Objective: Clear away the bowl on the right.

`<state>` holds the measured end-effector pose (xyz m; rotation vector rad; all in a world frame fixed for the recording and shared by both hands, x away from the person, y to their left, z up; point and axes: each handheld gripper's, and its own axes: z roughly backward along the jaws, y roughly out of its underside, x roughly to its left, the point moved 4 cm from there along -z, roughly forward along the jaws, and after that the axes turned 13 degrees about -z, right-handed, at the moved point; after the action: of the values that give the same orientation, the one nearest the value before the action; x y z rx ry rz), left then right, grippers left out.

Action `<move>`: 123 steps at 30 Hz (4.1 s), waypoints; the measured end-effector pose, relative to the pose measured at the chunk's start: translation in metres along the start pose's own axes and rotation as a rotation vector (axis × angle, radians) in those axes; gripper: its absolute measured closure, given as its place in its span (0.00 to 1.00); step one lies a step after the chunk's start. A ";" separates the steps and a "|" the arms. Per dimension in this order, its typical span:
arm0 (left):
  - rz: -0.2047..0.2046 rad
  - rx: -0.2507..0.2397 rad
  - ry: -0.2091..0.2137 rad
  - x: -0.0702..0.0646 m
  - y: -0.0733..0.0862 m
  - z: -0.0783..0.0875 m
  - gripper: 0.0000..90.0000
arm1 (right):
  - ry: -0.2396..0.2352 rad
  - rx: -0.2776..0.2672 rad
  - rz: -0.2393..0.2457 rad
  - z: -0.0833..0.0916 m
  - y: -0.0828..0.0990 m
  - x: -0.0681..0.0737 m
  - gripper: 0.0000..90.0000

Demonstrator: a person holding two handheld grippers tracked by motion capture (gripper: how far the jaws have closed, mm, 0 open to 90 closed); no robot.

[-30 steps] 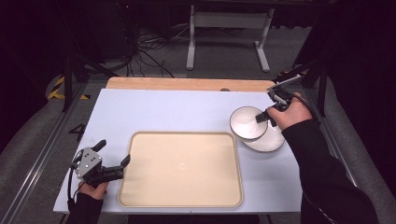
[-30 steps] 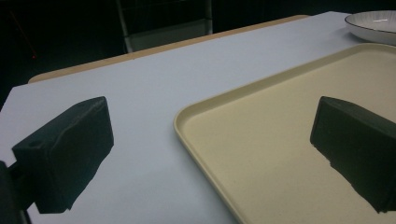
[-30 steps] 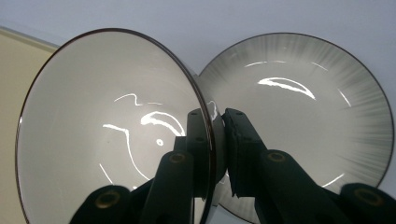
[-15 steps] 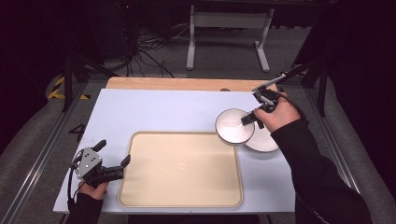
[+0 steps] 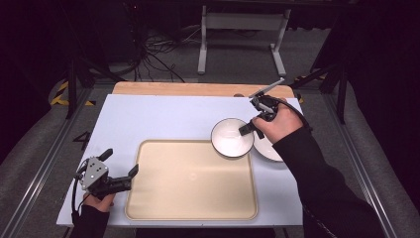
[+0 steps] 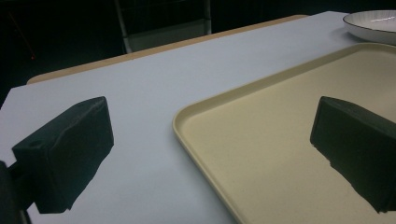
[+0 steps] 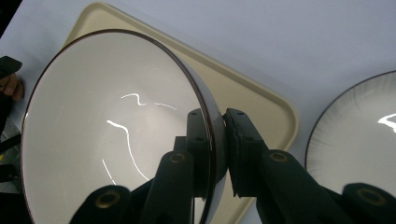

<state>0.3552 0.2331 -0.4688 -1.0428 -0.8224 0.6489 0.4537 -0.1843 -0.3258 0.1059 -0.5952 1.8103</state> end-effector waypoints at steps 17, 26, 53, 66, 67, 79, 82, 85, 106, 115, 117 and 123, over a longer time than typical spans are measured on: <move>-0.001 0.000 0.003 0.000 0.000 0.000 0.00 | -0.048 0.024 0.061 -0.017 -0.003 0.038 0.89; 0.005 -0.007 0.002 0.000 0.000 0.000 0.00 | -0.070 0.034 0.083 -0.030 -0.003 0.050 0.88; 0.008 -0.009 0.004 0.001 0.000 0.001 0.00 | -0.111 0.115 0.067 -0.098 0.008 0.054 0.86; 0.011 -0.014 0.002 0.001 0.000 0.001 0.00 | -0.122 0.151 0.065 -0.121 0.019 0.052 0.85; 0.011 -0.014 0.002 0.001 0.000 0.001 0.00 | -0.123 0.151 0.063 -0.123 0.020 0.052 0.85; 0.010 -0.011 0.000 0.001 0.000 0.001 0.00 | -0.136 0.185 0.047 -0.136 0.027 0.047 0.84; 0.009 -0.011 0.001 0.001 0.000 0.000 0.00 | -0.132 0.193 0.045 -0.138 0.028 0.046 0.84; 0.009 -0.011 0.001 0.001 0.000 0.000 0.00 | -0.139 0.195 0.041 -0.139 0.028 0.045 0.84; 0.008 -0.010 0.003 0.000 0.000 0.000 0.00 | -0.109 0.158 0.076 -0.142 0.028 0.043 0.71; 0.009 -0.011 0.004 0.001 0.000 0.000 0.00 | -0.097 0.004 0.184 -0.129 0.025 0.046 0.49; 0.010 -0.011 0.003 0.001 0.000 0.000 0.00 | -0.089 -0.041 0.219 -0.125 0.025 0.047 0.45; 0.012 -0.010 0.004 0.001 0.000 0.000 0.00 | -0.094 -0.150 0.290 -0.110 0.029 0.047 0.38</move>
<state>0.3556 0.2340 -0.4684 -1.0586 -0.8176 0.6529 0.4364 -0.0999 -0.4140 0.0018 -0.8461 2.0407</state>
